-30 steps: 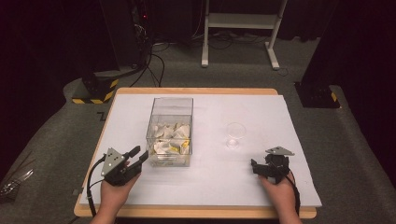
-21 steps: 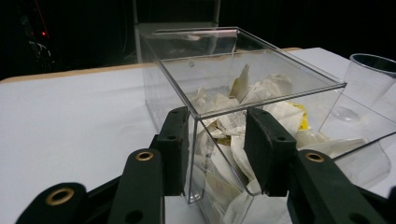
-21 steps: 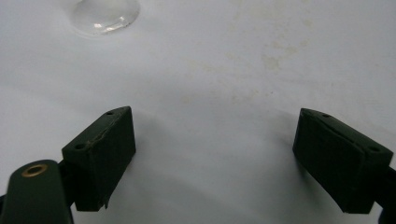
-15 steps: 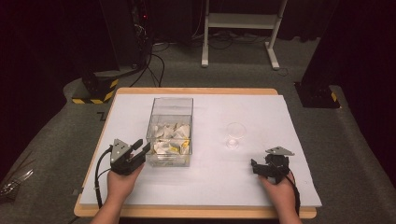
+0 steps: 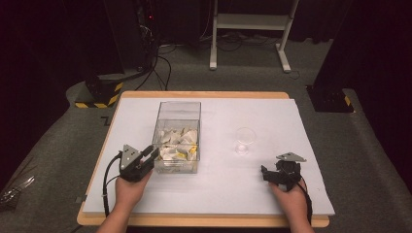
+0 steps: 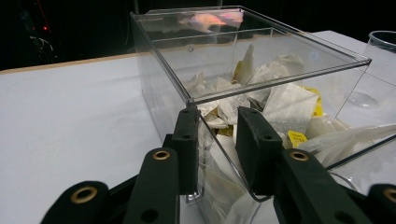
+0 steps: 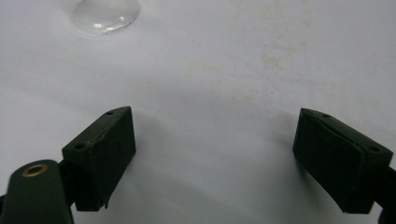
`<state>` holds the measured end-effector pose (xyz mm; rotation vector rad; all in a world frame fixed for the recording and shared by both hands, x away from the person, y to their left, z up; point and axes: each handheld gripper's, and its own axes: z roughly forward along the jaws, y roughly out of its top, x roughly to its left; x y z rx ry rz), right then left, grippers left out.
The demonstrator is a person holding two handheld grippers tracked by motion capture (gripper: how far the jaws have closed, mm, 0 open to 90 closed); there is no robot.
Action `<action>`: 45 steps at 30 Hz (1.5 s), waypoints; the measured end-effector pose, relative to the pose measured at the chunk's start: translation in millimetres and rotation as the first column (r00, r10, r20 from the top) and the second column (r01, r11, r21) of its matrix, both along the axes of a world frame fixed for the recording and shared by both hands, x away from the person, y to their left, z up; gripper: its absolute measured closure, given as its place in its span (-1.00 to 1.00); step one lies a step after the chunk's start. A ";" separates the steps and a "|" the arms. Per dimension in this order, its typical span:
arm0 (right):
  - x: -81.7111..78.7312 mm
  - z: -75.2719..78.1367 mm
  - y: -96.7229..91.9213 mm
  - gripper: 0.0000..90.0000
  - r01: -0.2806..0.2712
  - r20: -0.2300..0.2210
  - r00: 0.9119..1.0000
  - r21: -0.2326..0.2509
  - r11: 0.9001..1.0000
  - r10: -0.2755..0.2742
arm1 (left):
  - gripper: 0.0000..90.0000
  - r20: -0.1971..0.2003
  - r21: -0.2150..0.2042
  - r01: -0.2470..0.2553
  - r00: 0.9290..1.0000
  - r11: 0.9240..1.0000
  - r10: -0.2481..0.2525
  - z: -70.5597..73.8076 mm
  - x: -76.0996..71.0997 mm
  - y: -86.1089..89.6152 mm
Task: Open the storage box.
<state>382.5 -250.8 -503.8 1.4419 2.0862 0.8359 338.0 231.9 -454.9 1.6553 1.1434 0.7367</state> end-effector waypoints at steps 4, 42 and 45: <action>-0.1 0.0 0.0 -0.71 0.000 0.000 1.000 0.000 1.000 0.000 | 0.60 -0.002 0.003 -0.008 1.000 1.000 0.008 -2.1 0.6 -1.6; -0.1 0.0 -0.1 -0.71 -0.001 0.000 1.000 0.000 1.000 0.001 | 0.65 0.003 0.043 0.009 1.000 0.999 -0.009 -3.7 -27.2 0.3; -0.1 0.0 -0.1 -0.71 -0.001 0.000 1.000 0.001 1.000 0.001 | 0.66 0.000 0.054 0.010 1.000 0.999 -0.010 -3.4 -30.7 0.4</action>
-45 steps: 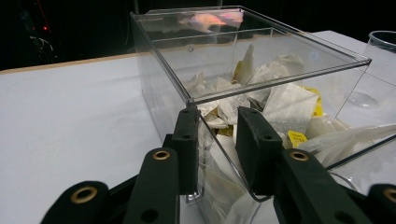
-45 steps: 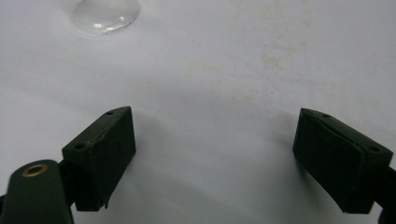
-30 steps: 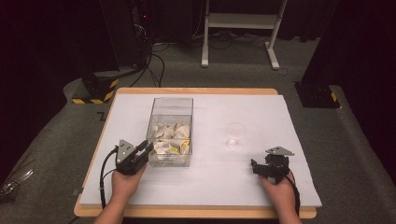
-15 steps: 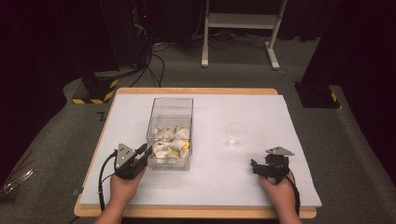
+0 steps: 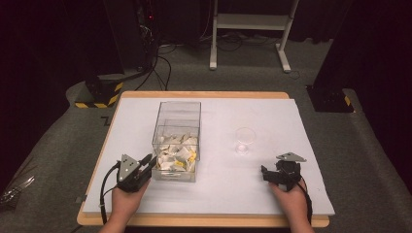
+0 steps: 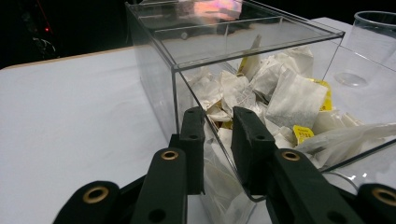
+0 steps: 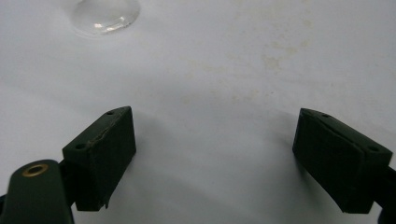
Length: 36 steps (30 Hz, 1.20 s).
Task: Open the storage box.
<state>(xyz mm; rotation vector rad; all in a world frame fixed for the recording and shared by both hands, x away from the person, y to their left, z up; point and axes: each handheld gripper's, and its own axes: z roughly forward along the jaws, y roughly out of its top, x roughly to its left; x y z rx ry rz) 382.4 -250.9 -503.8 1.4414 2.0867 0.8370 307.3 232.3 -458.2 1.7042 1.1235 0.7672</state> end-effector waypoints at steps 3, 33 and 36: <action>0.1 0.0 -0.1 -0.71 0.000 -0.001 1.000 0.001 1.000 0.000 | 0.65 -0.001 0.019 0.002 1.000 1.000 -0.002 0.5 -4.7 -1.2; -0.2 -0.1 0.2 -0.70 -0.001 0.004 1.000 -0.003 1.000 0.001 | 0.69 0.020 0.002 -0.011 1.000 1.000 0.011 1.3 -39.0 -4.8; -0.1 0.0 0.1 -0.70 -0.001 0.001 1.000 -0.001 1.000 0.001 | 0.69 0.028 0.007 -0.010 1.000 1.000 0.010 0.7 -39.1 -4.8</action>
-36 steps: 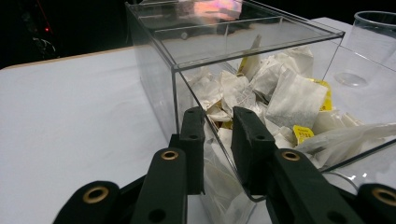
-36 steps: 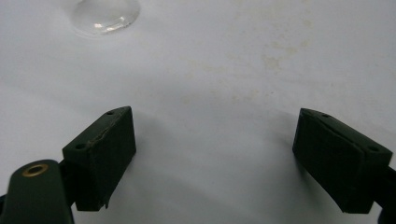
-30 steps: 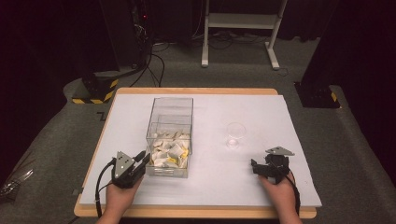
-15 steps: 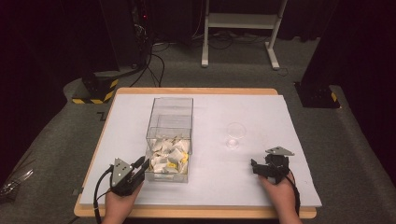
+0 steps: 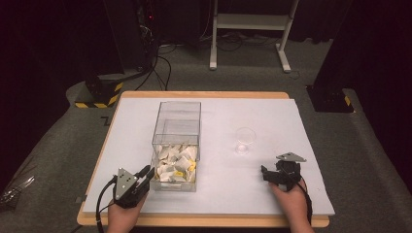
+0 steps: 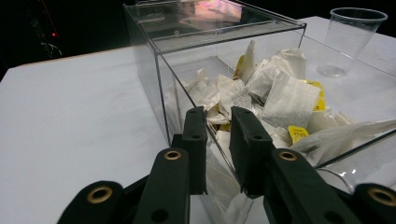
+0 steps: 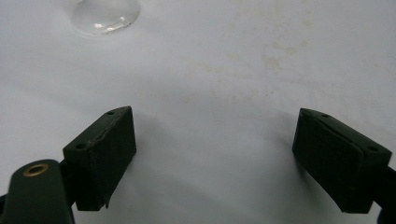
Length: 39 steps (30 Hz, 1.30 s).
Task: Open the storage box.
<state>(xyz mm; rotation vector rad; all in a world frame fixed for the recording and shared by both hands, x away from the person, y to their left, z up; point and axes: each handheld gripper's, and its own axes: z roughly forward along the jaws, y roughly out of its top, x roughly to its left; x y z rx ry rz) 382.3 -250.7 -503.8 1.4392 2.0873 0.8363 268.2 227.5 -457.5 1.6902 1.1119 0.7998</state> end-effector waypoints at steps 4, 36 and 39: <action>-0.1 -0.1 0.2 -0.70 0.001 0.003 1.000 -0.001 1.000 -0.001 | 0.67 0.007 0.010 -0.003 1.000 1.000 0.003 -0.5 1.2 -0.7; -10.8 3.1 5.9 -0.24 -0.052 0.039 0.998 -0.023 0.998 0.053 | 0.19 -0.040 0.027 -0.082 0.996 0.996 0.083 -12.5 34.7 57.4; -12.7 5.1 5.9 -0.17 -0.064 0.042 0.997 -0.010 0.998 0.064 | 0.16 -0.068 0.062 -0.088 0.993 0.994 0.092 -22.2 42.2 62.5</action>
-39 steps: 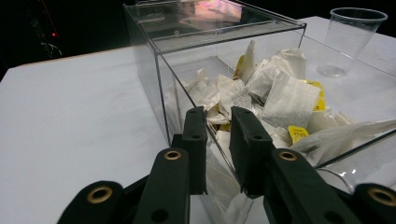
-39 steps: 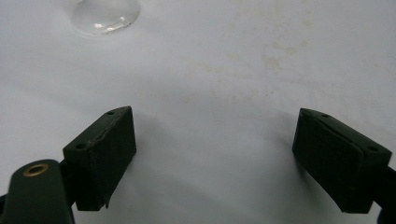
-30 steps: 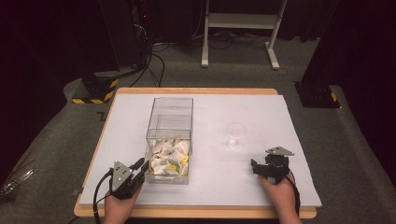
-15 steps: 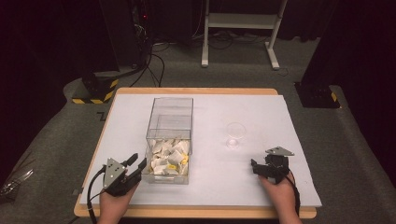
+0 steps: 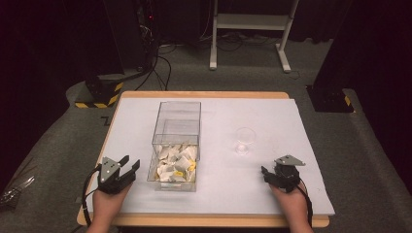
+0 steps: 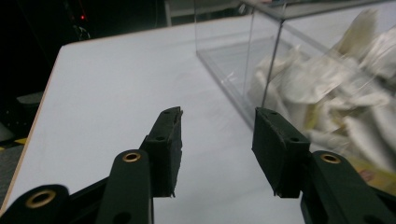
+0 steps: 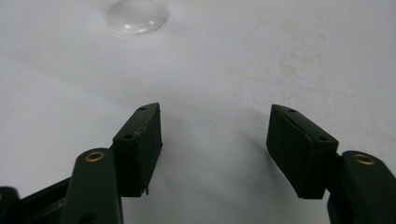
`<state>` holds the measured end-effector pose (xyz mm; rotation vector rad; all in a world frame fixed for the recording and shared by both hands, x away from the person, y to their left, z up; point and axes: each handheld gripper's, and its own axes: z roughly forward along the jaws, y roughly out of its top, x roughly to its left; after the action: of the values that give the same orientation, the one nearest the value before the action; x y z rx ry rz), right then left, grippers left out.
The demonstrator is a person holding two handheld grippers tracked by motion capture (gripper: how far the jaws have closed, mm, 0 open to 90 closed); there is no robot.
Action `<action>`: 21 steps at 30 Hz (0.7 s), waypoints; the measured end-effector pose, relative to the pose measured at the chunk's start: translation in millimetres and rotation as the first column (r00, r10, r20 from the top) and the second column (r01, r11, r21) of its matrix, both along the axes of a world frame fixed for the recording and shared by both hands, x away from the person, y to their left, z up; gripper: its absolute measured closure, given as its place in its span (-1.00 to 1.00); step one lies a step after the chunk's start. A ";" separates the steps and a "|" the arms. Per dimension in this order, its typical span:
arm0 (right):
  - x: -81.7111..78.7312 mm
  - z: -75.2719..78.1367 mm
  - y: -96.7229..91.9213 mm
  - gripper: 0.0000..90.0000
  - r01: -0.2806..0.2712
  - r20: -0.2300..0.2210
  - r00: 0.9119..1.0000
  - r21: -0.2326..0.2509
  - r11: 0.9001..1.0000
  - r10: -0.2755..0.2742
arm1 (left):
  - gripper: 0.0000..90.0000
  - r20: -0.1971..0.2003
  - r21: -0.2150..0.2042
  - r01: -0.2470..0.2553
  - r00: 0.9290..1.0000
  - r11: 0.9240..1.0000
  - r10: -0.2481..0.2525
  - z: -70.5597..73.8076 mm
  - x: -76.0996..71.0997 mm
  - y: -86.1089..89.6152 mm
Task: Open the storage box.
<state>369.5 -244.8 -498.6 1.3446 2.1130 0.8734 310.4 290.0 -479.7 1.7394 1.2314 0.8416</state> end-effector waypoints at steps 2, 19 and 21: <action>-2.0 3.0 1.0 -0.15 -0.002 0.014 1.000 0.009 1.000 0.002 | 0.14 -0.024 0.016 -0.003 1.000 1.000 0.003 -6.9 3.9 2.9; -12.9 9.4 25.0 0.02 -0.096 0.063 0.994 0.025 0.995 0.094 | -0.01 -0.097 0.005 0.014 0.995 1.000 -0.013 -24.3 15.7 8.4; -13.3 10.1 28.1 0.02 -0.100 0.064 0.993 0.030 0.995 0.098 | -0.01 -0.091 0.011 0.022 0.996 1.000 -0.021 -24.0 15.4 8.8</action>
<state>356.3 -216.8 -488.6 1.2212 2.1414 0.9814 325.8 298.7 -503.8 1.8151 1.2671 0.7658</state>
